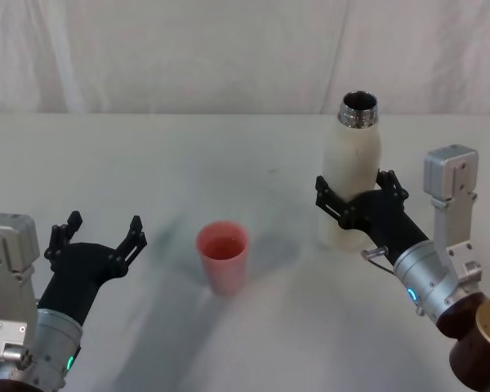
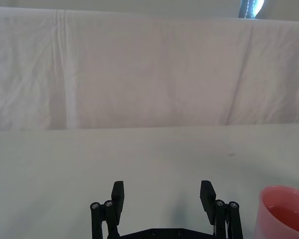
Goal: Grasp the thermos with one hand and pour water into the cup lid.
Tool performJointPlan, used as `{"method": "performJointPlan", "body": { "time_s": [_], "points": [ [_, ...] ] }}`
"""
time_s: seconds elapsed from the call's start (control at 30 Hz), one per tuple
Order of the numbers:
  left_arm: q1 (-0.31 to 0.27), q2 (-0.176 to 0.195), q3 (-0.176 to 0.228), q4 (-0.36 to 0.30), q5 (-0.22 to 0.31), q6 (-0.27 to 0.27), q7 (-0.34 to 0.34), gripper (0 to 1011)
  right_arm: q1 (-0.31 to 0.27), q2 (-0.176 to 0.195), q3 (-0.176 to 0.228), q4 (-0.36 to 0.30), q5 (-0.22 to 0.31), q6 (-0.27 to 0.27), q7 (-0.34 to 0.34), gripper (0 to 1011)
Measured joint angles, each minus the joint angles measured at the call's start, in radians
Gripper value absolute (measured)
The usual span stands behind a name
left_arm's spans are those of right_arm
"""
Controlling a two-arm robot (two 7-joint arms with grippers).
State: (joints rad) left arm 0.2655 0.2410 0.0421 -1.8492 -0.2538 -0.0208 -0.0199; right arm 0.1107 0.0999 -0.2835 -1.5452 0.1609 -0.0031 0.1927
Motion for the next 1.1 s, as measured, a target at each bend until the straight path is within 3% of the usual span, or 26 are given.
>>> {"method": "performJointPlan", "body": {
  "time_s": [0.47, 1.1],
  "points": [
    [0.0, 0.0, 0.0, 0.0, 0.0, 0.0, 0.0, 1001, 0.051, -0.024, -0.004, 0.076, 0.014, -0.016, 0.004, 968],
    [0.0, 0.0, 0.0, 0.0, 0.0, 0.0, 0.0, 1001, 0.056, -0.035, -0.004, 0.109, 0.027, -0.041, 0.006, 968]
  ]
}}
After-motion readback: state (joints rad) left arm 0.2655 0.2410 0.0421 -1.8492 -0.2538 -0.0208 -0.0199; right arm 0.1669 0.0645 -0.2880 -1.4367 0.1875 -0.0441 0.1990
